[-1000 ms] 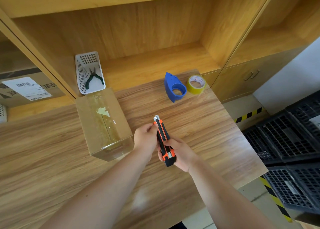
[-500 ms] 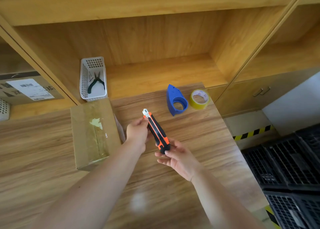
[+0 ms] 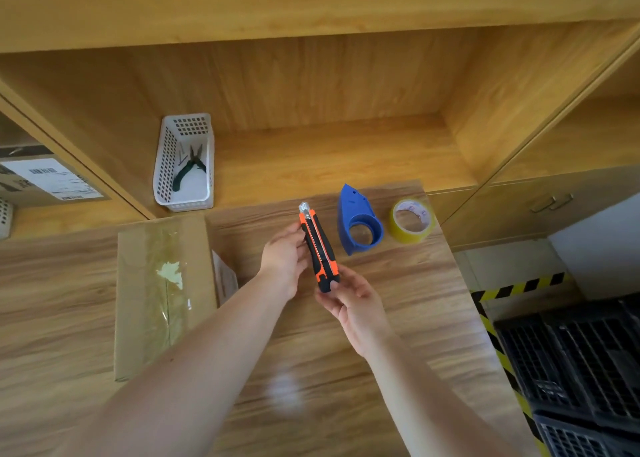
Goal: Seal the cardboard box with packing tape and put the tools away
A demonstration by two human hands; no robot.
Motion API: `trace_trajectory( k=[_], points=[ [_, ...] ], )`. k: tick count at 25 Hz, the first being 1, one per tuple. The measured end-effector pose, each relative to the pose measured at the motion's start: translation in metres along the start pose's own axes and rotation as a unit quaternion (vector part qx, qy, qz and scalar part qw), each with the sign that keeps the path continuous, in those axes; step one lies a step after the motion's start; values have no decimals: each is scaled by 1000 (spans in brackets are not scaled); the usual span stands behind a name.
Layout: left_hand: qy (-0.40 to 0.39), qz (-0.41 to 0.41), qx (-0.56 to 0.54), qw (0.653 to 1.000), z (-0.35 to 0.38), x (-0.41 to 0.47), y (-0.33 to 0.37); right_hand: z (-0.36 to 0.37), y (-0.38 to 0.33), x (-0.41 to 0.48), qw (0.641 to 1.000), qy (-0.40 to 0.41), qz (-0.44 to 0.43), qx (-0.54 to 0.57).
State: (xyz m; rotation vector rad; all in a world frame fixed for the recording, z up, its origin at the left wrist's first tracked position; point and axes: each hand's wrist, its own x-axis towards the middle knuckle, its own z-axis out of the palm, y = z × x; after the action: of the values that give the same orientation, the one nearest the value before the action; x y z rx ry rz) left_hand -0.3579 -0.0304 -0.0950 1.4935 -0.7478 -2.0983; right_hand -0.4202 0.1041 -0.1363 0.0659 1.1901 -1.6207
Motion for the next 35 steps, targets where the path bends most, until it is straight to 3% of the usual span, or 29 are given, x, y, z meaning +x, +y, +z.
trace_trajectory(
  k=[8,19,26,30,35],
  points=[
    [18,-65,42,997,13,32,-11,10,-2,57,998,48,26,16],
    [25,-81,118,989,10,72,-21,15,9,88,986,108,54,-113],
    [27,-59,158,985,12,68,-24,9,11,80,960,129,-4,-248],
    [39,-38,174,983,8,57,-23,11,-4,70,953,79,-26,-290],
    [18,98,309,946,2,32,-9,12,-30,61,906,61,-84,-410]
  ],
)
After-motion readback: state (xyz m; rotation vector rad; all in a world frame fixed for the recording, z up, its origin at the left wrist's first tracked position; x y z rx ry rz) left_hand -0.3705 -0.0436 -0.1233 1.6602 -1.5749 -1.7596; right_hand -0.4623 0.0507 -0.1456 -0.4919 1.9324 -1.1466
